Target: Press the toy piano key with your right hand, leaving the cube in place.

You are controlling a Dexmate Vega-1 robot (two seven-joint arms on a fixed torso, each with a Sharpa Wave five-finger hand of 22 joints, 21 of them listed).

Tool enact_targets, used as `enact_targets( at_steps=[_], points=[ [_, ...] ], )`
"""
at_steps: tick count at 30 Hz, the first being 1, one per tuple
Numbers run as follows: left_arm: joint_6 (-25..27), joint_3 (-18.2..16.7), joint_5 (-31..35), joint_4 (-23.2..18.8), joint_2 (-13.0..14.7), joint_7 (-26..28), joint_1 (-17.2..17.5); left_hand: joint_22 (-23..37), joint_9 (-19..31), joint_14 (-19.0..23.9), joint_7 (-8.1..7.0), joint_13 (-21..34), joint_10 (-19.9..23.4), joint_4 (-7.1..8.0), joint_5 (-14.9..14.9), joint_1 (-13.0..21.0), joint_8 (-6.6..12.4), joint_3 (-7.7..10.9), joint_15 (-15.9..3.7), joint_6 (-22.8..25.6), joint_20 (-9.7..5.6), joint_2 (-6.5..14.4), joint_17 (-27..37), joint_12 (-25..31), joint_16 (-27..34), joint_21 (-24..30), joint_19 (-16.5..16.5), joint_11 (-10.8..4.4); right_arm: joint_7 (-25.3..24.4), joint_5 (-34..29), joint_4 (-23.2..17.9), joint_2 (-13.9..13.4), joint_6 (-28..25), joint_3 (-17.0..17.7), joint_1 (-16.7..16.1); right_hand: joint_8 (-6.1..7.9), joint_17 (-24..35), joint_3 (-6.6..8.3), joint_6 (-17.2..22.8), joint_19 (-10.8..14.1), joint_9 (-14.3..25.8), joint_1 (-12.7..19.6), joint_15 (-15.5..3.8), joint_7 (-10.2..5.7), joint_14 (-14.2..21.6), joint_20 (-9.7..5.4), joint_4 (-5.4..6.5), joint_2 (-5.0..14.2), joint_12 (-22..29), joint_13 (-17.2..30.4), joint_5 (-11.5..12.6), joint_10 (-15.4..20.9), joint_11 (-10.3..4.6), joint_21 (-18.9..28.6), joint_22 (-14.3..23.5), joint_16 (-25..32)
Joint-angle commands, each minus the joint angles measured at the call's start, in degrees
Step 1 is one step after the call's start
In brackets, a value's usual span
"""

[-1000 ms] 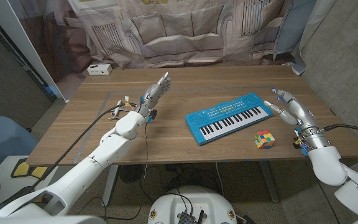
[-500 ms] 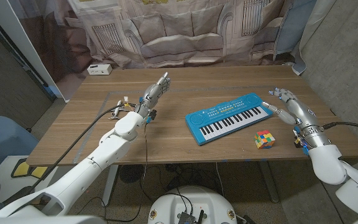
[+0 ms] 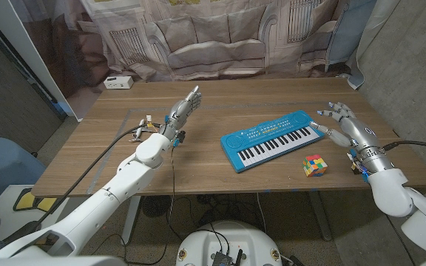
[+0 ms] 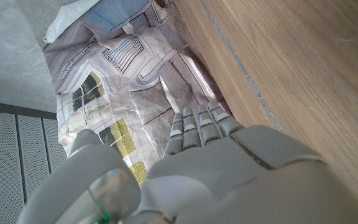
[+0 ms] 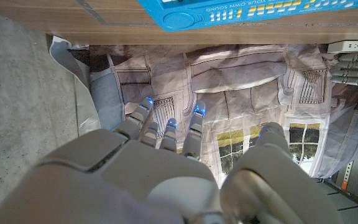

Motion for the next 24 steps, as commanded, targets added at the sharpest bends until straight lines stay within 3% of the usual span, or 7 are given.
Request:
enact_targets(
  at_steps=[1,2,5,12,16,20,24],
  points=[
    [0.11,0.13,0.35,-0.42,-0.16,0.61,0.42,0.19,0.30,0.44,-0.08,0.13,0.52,-0.28,-0.07,0.20,-0.17,0.15,0.20,0.61,0.57,0.64,0.27,-0.11,-0.15,-0.26,-0.05,-0.16,3.17,-1.65,-2.57,-1.62,-5.00,0.78,-1.08,-0.82,0.19,-0.56,0.76,-5.77,0.15,-1.13,0.05,0.01,-3.91,0.57,0.30,0.23,-0.31,0.12,0.28,-3.56,-0.49,-0.02,0.12,0.04],
    [0.18,0.14,0.40,-0.50,-0.15,0.70,0.48,0.19,0.30,0.41,-0.10,0.13,0.56,-0.29,-0.07,0.21,-0.17,0.15,0.18,0.64,0.55,0.65,0.27,-0.10,-0.16,-0.26,-0.05,-0.10,4.00,-1.52,-2.96,-1.84,-5.69,0.92,-1.20,-0.92,0.19,-0.59,0.72,-6.30,0.16,-1.24,0.20,0.05,-4.46,0.84,0.33,0.24,-0.26,0.11,0.27,-3.89,-0.46,0.02,0.13,-0.01],
    [0.24,0.12,0.34,-0.57,-0.18,0.80,0.61,0.19,0.30,0.42,-0.12,0.13,0.51,-0.31,-0.08,0.22,-0.18,0.16,0.21,0.65,0.55,0.69,0.27,-0.14,-0.17,-0.27,-0.09,-0.11,6.31,-0.75,-3.53,-2.56,-6.81,1.29,-1.36,-2.08,0.16,-0.80,-1.49,-8.16,0.15,-1.79,1.34,1.26,-5.98,1.27,0.44,0.22,-0.04,0.05,0.24,-5.63,2.17,0.46,0.19,0.24],
    [0.59,-0.03,0.51,-1.21,0.06,1.28,0.98,0.19,0.30,0.37,-0.11,0.13,0.61,-0.35,-0.09,0.25,-0.19,0.16,0.25,0.71,0.57,0.73,0.26,-0.15,-0.20,-0.27,-0.07,-0.26,9.23,-0.70,-4.59,-3.89,-8.72,1.68,-1.30,-2.54,0.13,-1.05,-3.92,-13.23,0.16,-2.58,1.26,0.80,-9.08,1.85,0.63,0.30,-0.24,0.00,0.18,-8.92,1.71,0.15,0.25,0.12],
    [0.61,-0.07,0.34,-1.05,0.03,1.13,0.88,0.19,0.30,0.38,-0.12,0.13,0.66,-0.37,-0.10,0.26,-0.20,0.16,0.20,0.73,0.59,0.76,0.26,-0.16,-0.21,-0.29,-0.10,-0.11,10.90,-1.03,-5.53,-4.59,-10.30,1.67,-1.12,-2.40,0.13,-1.23,-4.79,-17.71,0.19,-3.46,-0.13,0.70,-13.30,0.41,0.92,0.63,-0.47,0.00,0.13,-13.81,-0.51,0.24,0.34,-0.09],
    [0.58,-0.15,0.27,-0.92,0.09,1.05,0.82,0.19,0.30,0.40,-0.12,0.14,0.65,-0.39,-0.11,0.27,-0.23,0.15,0.22,0.72,0.55,0.78,0.26,-0.19,-0.21,-0.29,-0.11,0.03,13.05,-0.63,-6.37,-5.25,-11.86,1.84,-0.93,-2.26,0.22,-1.47,-5.04,-21.42,0.20,-4.42,-0.32,0.36,-15.69,-0.05,1.31,0.83,-0.24,0.02,0.11,-16.19,-0.98,0.13,0.37,0.03],
    [0.46,-0.28,0.20,-0.94,0.21,0.96,0.86,0.19,0.30,0.40,-0.10,0.14,0.65,-0.42,-0.12,0.28,-0.24,0.15,0.25,0.74,0.54,0.81,0.26,-0.21,-0.21,-0.29,-0.11,-0.24,15.10,-0.75,-7.18,-6.20,-13.39,2.01,-0.91,-2.20,0.29,-1.62,-5.04,-22.83,0.21,-4.95,-0.42,0.36,-16.99,-0.46,1.55,0.90,-0.22,0.02,0.12,-17.18,-1.12,0.13,0.38,-0.05]
  ],
)
